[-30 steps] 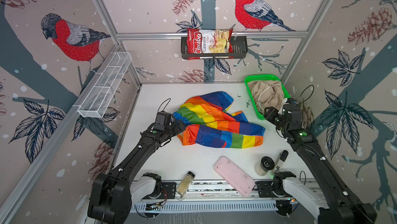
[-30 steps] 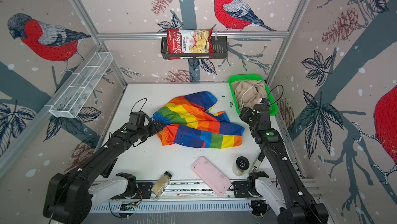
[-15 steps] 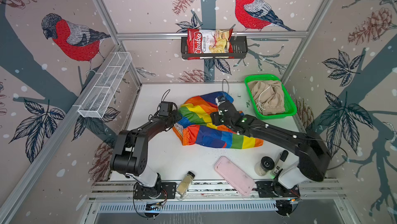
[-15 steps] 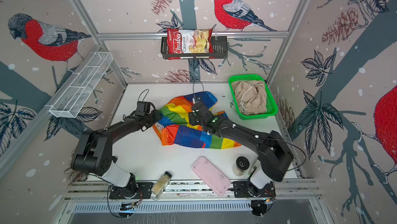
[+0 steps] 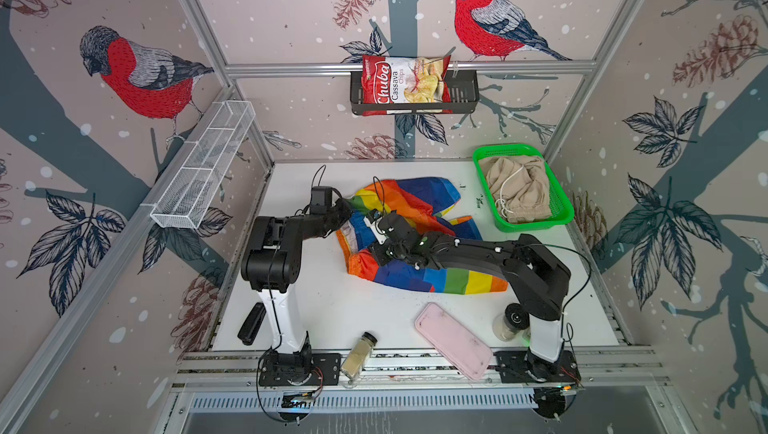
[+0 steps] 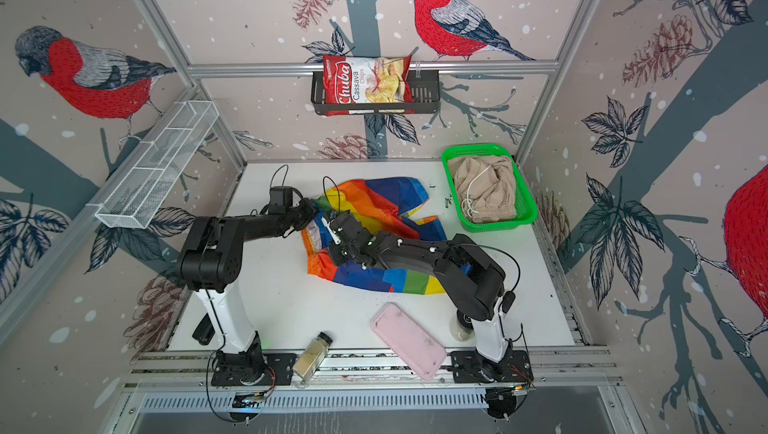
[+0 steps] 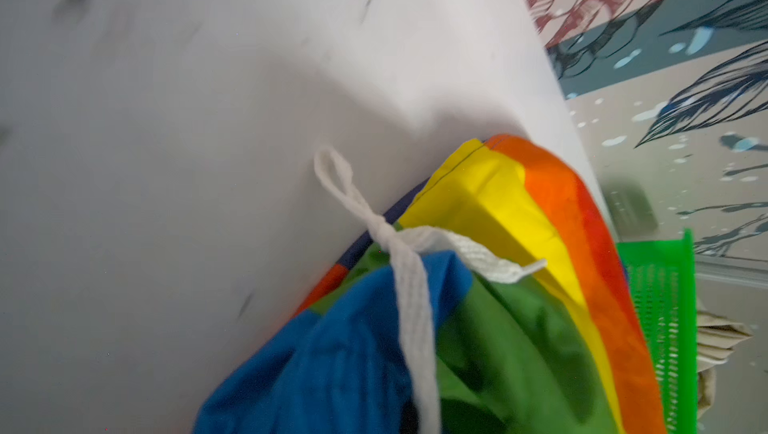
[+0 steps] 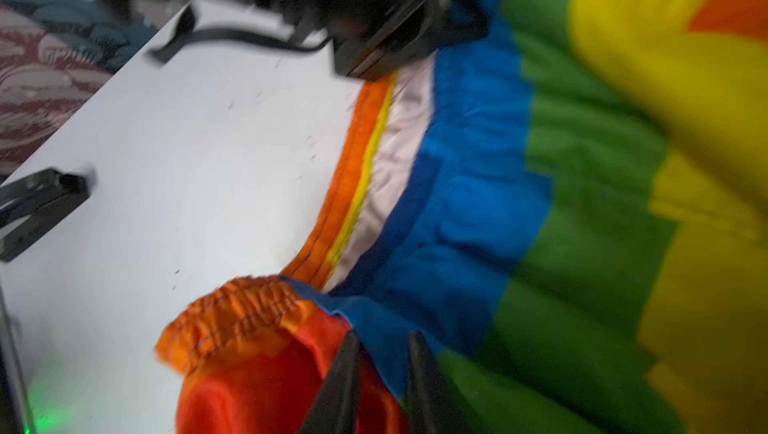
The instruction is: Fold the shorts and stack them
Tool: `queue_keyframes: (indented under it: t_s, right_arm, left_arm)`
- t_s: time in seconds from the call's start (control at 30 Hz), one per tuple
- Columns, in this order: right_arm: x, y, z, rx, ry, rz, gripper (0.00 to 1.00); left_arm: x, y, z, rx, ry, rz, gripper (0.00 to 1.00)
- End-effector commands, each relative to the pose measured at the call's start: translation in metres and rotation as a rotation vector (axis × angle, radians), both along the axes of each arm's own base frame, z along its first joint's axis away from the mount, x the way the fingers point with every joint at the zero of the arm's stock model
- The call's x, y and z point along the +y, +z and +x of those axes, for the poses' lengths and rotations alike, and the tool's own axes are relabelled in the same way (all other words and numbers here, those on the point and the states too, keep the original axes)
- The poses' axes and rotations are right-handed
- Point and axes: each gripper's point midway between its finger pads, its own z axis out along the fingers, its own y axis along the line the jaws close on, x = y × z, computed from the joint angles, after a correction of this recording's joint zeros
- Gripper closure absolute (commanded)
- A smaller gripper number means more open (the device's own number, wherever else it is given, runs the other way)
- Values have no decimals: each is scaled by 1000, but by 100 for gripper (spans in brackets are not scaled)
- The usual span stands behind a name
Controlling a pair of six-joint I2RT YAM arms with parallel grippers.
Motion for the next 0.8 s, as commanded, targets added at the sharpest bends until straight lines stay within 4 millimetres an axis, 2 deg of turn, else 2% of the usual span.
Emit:
queue_keyframes:
  t_s: [0.0,0.13,0.2,0.23,0.27,0.33,0.37,0.4,0.47,0.53,0.6,0.67,0.77]
  right_arm:
    - [13,-13,-31,1,116,-15,80]
    - [20,-45,-52,57,163,-69,86]
    - [24,-49,-54,74,159,-62,92]
    - [25,-42,-53,69,157,-41,92]
    - [27,-33,-51,61,158,-19,92]
    - [29,-2,-44,24,152,35,89]
    - [28,13,-41,9,146,59,87]
    - [25,33,-35,-9,135,98,84]
    - [15,69,-26,-28,111,174,79]
    - [-5,103,-15,-46,67,245,75]
    - [-32,127,2,-59,-14,288,71]
    - [-65,136,23,-48,-122,306,71]
    - [-122,130,56,-17,-295,295,67]
  left_arm:
    - [-11,35,41,-151,-37,-119,100]
    - [-17,52,76,-223,-68,-209,100]
    - [-22,70,88,-259,-97,-261,100]
    - [-23,81,90,-281,-108,-277,97]
    - [-24,91,90,-299,-116,-282,83]
    - [-24,112,84,-327,-130,-273,51]
    - [-23,121,81,-334,-132,-262,41]
    - [-21,128,75,-333,-130,-248,35]
    - [-19,136,61,-314,-125,-217,29]
    - [-10,137,44,-275,-93,-170,28]
    - [-2,131,25,-232,-59,-120,33]
    - [4,120,8,-186,-40,-78,42]
    - [12,94,-17,-92,-20,-9,46]
